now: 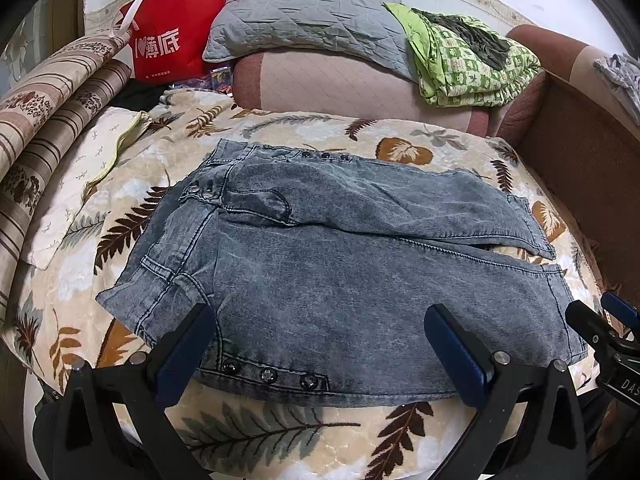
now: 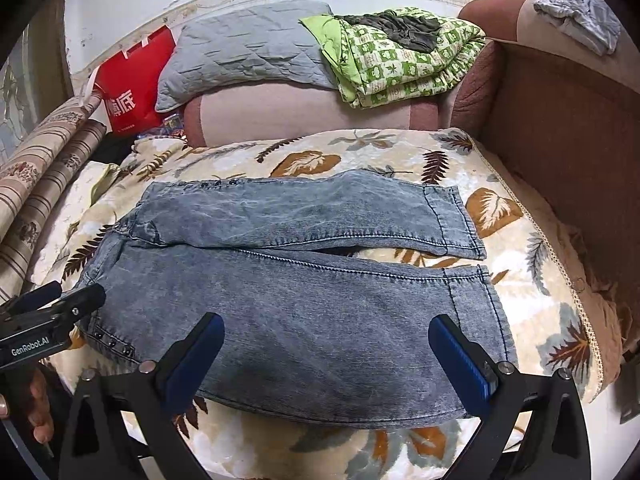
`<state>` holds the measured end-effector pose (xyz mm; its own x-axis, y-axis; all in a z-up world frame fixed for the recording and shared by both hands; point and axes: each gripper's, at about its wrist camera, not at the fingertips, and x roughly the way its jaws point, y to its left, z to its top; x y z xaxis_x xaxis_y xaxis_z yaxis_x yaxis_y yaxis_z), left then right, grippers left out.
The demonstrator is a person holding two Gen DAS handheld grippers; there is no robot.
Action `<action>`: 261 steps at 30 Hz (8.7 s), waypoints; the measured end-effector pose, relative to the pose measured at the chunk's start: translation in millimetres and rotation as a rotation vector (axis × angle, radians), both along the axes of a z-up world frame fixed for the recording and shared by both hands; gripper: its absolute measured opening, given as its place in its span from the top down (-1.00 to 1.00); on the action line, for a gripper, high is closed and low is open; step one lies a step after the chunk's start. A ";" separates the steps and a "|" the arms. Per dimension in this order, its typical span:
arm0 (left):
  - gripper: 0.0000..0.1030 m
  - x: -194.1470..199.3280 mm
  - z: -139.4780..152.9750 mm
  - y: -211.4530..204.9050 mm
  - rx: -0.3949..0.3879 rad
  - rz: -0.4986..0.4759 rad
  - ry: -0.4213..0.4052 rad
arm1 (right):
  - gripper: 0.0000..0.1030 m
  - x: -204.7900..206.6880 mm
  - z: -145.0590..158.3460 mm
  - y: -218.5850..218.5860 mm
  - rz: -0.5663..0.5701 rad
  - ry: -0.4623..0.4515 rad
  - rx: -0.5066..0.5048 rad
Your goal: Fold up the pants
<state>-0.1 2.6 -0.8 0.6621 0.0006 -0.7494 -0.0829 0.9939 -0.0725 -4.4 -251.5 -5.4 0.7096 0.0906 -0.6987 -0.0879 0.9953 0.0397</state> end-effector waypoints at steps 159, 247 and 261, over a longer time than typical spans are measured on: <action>-0.55 222.6 -49.4 193.5 -0.150 0.264 0.163 | -0.48 216.5 -41.6 -220.8 -0.189 0.361 0.165; 0.14 -22.8 -10.5 229.0 -0.242 0.271 0.094 | -0.38 -22.9 -59.8 -252.8 -0.324 0.294 0.439; -0.25 31.8 -31.3 122.3 -0.155 0.160 0.014 | -0.45 -20.2 -125.8 -239.6 -0.571 0.410 0.993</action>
